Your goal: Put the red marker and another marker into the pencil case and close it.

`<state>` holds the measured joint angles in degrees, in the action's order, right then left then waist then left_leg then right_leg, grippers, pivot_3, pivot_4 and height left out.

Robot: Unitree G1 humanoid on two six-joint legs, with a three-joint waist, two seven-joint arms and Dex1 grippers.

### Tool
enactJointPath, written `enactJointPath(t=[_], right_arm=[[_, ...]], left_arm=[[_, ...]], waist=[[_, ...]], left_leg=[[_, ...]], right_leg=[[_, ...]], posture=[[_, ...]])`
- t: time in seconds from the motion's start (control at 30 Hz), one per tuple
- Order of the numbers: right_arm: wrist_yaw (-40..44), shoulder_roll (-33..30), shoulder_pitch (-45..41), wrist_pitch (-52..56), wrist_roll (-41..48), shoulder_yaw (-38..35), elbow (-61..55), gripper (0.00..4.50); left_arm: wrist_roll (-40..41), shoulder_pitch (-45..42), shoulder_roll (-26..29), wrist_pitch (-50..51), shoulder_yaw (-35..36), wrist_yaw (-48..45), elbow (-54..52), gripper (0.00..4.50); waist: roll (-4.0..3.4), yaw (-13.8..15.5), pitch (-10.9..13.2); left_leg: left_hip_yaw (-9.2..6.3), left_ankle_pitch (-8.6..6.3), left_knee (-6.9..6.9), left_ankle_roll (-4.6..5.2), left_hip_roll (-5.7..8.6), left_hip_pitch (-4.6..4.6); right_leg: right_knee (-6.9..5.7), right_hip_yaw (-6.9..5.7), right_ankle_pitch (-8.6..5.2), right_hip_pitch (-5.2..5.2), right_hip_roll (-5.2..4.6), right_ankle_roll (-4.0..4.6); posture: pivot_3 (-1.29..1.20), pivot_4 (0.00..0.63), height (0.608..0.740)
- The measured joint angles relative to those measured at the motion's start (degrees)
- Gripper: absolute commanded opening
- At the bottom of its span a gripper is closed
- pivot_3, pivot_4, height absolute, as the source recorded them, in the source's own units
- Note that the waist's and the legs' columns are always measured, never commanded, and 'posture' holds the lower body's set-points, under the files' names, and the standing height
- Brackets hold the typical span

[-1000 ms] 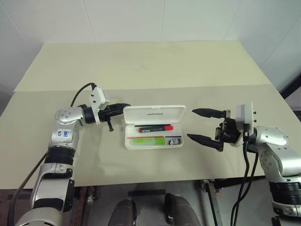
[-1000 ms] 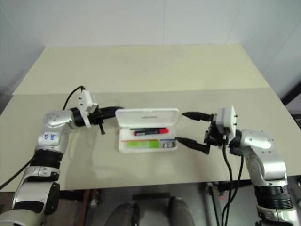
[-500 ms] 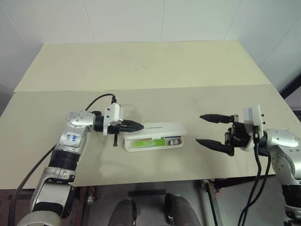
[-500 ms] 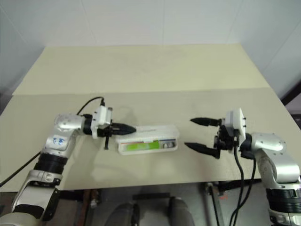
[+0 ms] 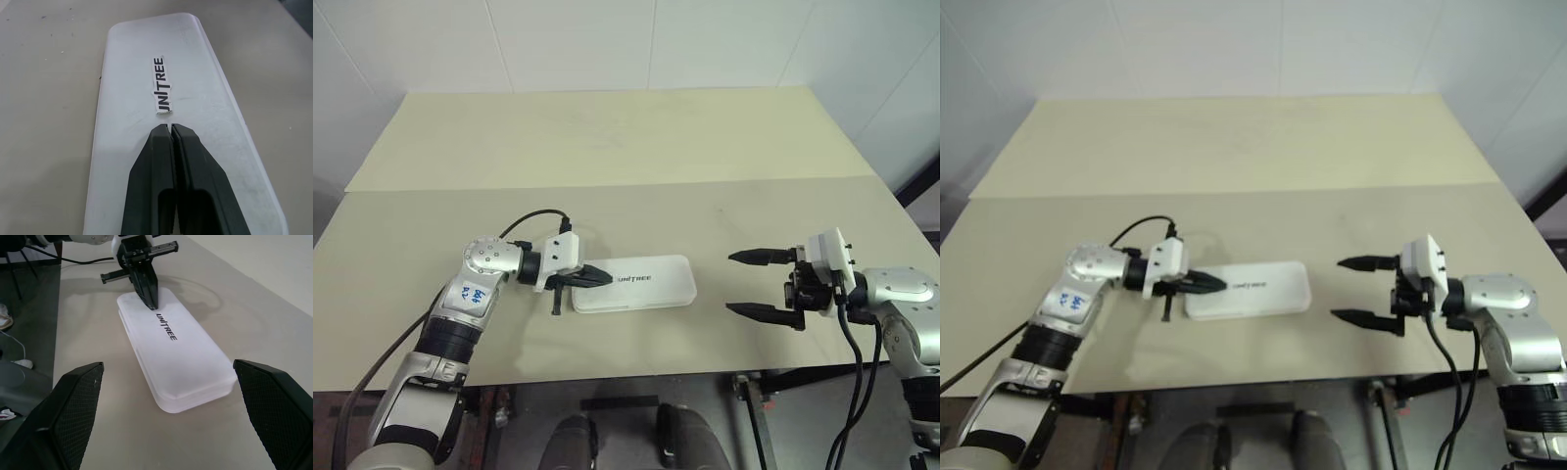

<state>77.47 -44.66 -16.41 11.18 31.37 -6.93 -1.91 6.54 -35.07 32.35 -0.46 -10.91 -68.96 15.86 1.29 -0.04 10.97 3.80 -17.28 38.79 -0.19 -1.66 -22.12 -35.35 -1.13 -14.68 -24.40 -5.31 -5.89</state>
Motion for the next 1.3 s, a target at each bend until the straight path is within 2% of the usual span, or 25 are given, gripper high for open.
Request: enactJointPath(t=[0.33,0.47,0.8,0.93,1.27,1.3], right_arm=[[0.0,1.1,-3.0,0.0,-0.8,1.8,0.6,4.5],[0.0,1.7,-3.9,-0.4,-1.5,2.2,1.9,4.5],[-0.1,1.6,-4.7,-1.3,-1.9,1.7,4.3,4.5],[-1.4,1.4,-3.2,-1.4,-1.9,-0.4,4.1,4.5],[-4.2,1.6,-3.5,-2.5,-0.8,-2.8,4.0,4.5],[-4.2,1.7,-3.2,-2.5,-0.5,-2.8,3.8,4.5]], left_arm=[[-0.9,0.9,-0.5,5.4,-0.7,3.1,-4.6,0.02],[5.5,3.5,-2.4,11.2,4.2,5.2,-6.0,0.02],[13.0,7.6,0.1,13.9,15.7,8.5,-9.2,0.02],[17.2,13.7,2.5,14.3,19.9,6.9,-13.3,0.91],[20.0,15.4,4.2,14.3,21.9,7.4,-15.9,4.43],[20.3,15.4,4.2,14.2,21.9,7.2,-15.9,4.49]], waist=[[0.0,0.0,0.0],[0.04,0.0,0.0],[0.04,-0.1,0.0],[0.04,-0.1,0.0],[0.04,-0.1,0.0],[0.03,-0.1,0.0]], left_leg=[[-0.08,0.04,0.17,0.07,-0.09,0.17],[-0.15,0.03,0.18,0.09,-0.1,-0.18],[-0.12,0.01,0.11,0.08,-0.11,-0.13],[-0.14,0.0,-0.01,0.08,-0.19,-0.12],[-0.14,0.01,-0.1,0.09,-0.17,-0.08],[-0.13,0.01,-0.16,0.09,-0.17,-0.08]], right_leg=[[-0.01,0.06,0.09,0.22,-0.04,0.13],[-0.06,0.05,0.12,-0.12,-0.03,0.07],[0.02,0.06,0.12,-0.11,-0.04,0.07],[0.1,0.07,0.12,-0.12,-0.1,0.08],[0.18,0.08,0.12,-0.09,-0.15,0.08],[0.22,0.07,0.12,-0.09,-0.15,0.08]], posture=[[0.0,0.15,0.74],[0.0,0.15,0.74],[0.0,0.15,0.74],[0.0,0.15,0.74],[0.0,0.15,0.74],[0.0,0.15,0.74]])
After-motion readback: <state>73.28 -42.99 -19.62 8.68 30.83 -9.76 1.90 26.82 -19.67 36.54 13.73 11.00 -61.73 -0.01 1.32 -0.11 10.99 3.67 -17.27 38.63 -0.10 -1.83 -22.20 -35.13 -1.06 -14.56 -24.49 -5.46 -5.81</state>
